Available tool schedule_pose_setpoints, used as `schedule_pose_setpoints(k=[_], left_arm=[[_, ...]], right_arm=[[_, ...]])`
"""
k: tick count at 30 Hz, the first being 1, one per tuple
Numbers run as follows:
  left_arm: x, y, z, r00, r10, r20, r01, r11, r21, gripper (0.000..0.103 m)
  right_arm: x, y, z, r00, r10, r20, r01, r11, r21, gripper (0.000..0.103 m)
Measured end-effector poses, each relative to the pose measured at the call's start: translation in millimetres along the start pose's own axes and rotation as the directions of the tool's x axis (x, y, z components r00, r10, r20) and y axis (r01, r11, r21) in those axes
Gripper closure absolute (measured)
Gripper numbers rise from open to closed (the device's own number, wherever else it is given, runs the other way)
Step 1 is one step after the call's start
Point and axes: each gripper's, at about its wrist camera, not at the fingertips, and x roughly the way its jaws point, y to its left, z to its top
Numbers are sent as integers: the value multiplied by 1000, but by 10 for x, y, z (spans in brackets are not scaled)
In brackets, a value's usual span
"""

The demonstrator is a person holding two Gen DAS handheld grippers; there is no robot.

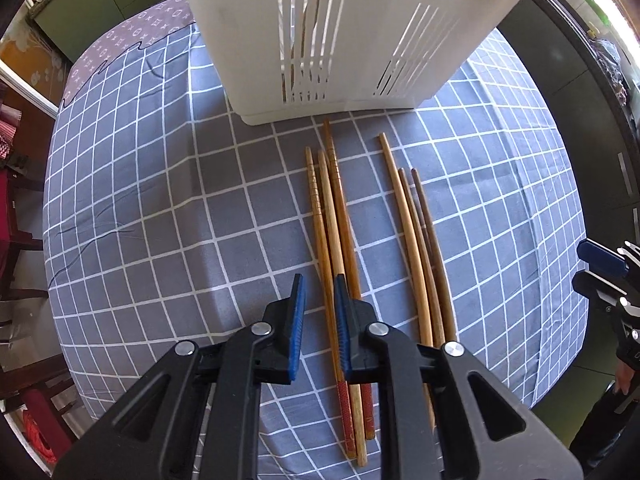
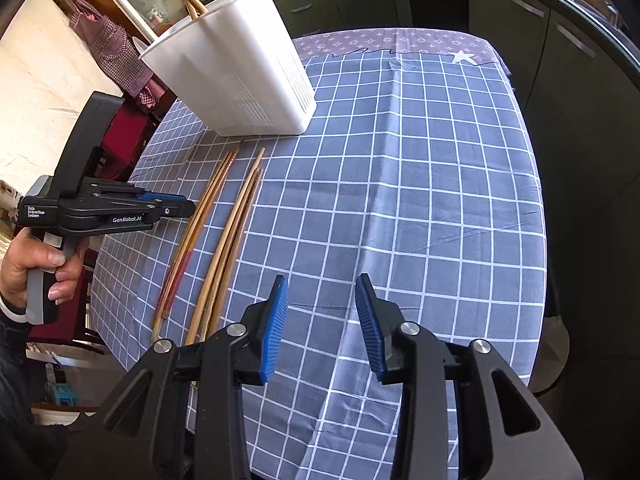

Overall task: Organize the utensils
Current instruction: 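Move both grippers back down toward the remaining chopsticks on the cloth, then grasp a red-tipped wooden chopstick with the left gripper and lift it upright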

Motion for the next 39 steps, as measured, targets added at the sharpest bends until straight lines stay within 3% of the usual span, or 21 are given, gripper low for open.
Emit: schedule_pose_setpoints(k=[14,16,22,28,35,39], left_arm=[[184,-118,127,997,69,-36,-68,997,31,89],[168,-144,124,996,77,-37,-75,996,42,95],[93,-70,82,998,57,-17,-56,998,31,97],[-366,97,-34,994,26,103,-28,999,24,97],[-1005,227,-283,964,16,265,-31,998,49,97],[-1175,358,-379,952,-7,305,-10,999,52,97]], right_arm=[[40,-37,-27,1000,18,-14,-18,1000,10,67],[49,-22,-29,1000,20,-18,-19,1000,8,67],[77,-5,-27,999,10,-31,-10,1000,7,67],[122,57,-13,999,1,-52,-1,1000,4,67],[288,351,105,994,-4,-108,0,999,-38,67],[414,562,239,989,-19,-145,10,998,-65,67]])
